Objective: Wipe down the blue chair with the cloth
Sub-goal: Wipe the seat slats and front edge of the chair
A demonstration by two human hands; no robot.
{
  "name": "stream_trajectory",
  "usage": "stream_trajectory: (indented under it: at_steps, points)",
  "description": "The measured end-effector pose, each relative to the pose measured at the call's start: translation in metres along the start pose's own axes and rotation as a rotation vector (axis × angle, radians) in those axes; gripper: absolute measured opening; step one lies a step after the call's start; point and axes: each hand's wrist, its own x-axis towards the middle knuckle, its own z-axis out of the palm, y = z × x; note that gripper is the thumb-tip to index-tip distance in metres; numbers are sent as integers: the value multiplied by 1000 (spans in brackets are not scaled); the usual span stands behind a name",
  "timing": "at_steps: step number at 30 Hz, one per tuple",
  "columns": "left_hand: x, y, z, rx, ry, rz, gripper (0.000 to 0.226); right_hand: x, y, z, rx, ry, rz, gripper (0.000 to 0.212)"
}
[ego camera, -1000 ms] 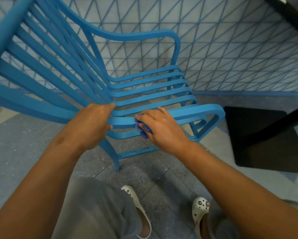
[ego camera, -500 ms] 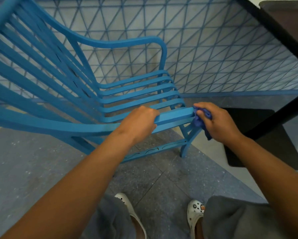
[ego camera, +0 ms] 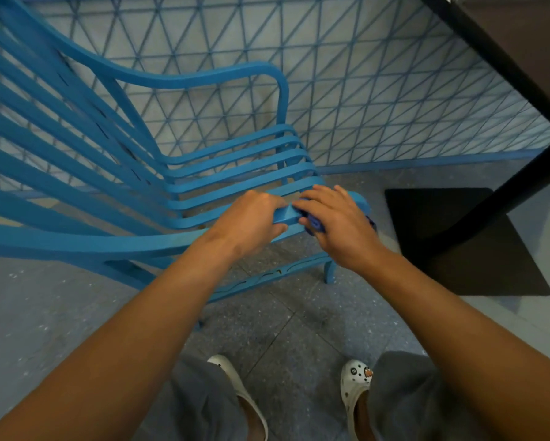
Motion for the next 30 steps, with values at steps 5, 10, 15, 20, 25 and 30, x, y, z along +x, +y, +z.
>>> stream_trajectory:
  at_steps: [5, 10, 15, 20, 25, 30]
  points:
    - [-12, -12, 5, -60, 62, -62, 41, 0, 14, -8, 10, 13, -74, 31]
    - [-17, -16, 10, -100, 106, -83, 42, -14, 41, -25, 160, 43, 125, 36]
    - [-17, -16, 11, -101, 115, -78, 43, -19, 46, -32, 142, 26, 197, 37]
    - [-16, -14, 14, -91, 144, -75, 44, -13, 34, -19, -21, 37, 9, 35]
    - [-17, -16, 18, -68, 164, -65, 45, -14, 39, -16, 85, 56, 45, 36]
    - [-15, -16, 18, -72, 184, -57, 45, -20, 52, -16, 209, 110, 229, 40]
